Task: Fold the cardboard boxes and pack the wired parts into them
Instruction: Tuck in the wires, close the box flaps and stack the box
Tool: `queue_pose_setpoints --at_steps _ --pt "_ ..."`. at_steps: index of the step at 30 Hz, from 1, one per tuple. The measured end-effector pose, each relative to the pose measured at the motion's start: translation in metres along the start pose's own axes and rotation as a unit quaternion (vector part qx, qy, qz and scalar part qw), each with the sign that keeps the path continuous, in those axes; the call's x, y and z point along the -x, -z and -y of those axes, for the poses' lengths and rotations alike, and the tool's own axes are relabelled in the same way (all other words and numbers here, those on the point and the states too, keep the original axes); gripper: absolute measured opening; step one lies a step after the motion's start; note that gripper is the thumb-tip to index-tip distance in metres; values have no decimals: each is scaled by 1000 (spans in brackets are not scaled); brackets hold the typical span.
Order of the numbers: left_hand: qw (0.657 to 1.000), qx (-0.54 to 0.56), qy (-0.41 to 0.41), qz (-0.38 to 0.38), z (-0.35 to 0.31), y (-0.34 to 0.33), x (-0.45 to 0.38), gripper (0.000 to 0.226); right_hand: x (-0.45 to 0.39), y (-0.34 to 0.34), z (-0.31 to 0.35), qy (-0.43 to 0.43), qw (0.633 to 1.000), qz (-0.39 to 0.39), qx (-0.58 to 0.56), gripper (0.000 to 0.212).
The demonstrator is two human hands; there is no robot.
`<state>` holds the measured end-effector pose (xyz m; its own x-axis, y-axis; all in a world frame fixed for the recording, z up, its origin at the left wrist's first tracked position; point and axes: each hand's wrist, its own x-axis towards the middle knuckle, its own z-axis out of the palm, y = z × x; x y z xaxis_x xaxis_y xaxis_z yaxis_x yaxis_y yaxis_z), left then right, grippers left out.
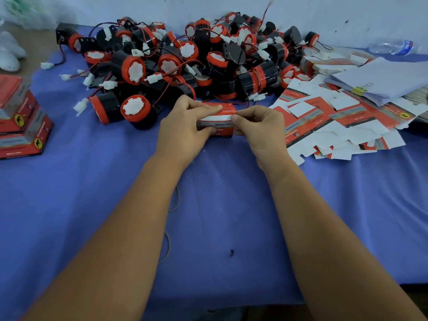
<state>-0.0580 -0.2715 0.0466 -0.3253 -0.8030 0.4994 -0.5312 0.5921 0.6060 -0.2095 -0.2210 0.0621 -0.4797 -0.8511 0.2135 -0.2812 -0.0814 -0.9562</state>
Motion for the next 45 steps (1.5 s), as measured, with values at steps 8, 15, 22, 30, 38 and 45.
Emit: queue_pose_setpoints --at_steps 8,15,22,30,38,45 --pt "1000 -7 9 -18 0 -4 0 45 4 -5 -4 70 996 6 54 26" --pt "999 -31 20 -18 -4 -4 1 39 0 -8 -8 141 976 5 165 13" --pt "1000 -8 29 -4 -5 -5 -1 35 0 -8 -6 175 952 24 249 21" --pt "994 -83 -56 -40 -3 1 1 30 4 -14 -9 271 898 16 346 19" --pt "984 -154 -54 -72 -12 5 -1 15 0 -22 -4 287 865 -4 411 14" --pt "996 -57 -6 -67 -8 6 1 18 3 -23 -9 205 936 34 283 20"
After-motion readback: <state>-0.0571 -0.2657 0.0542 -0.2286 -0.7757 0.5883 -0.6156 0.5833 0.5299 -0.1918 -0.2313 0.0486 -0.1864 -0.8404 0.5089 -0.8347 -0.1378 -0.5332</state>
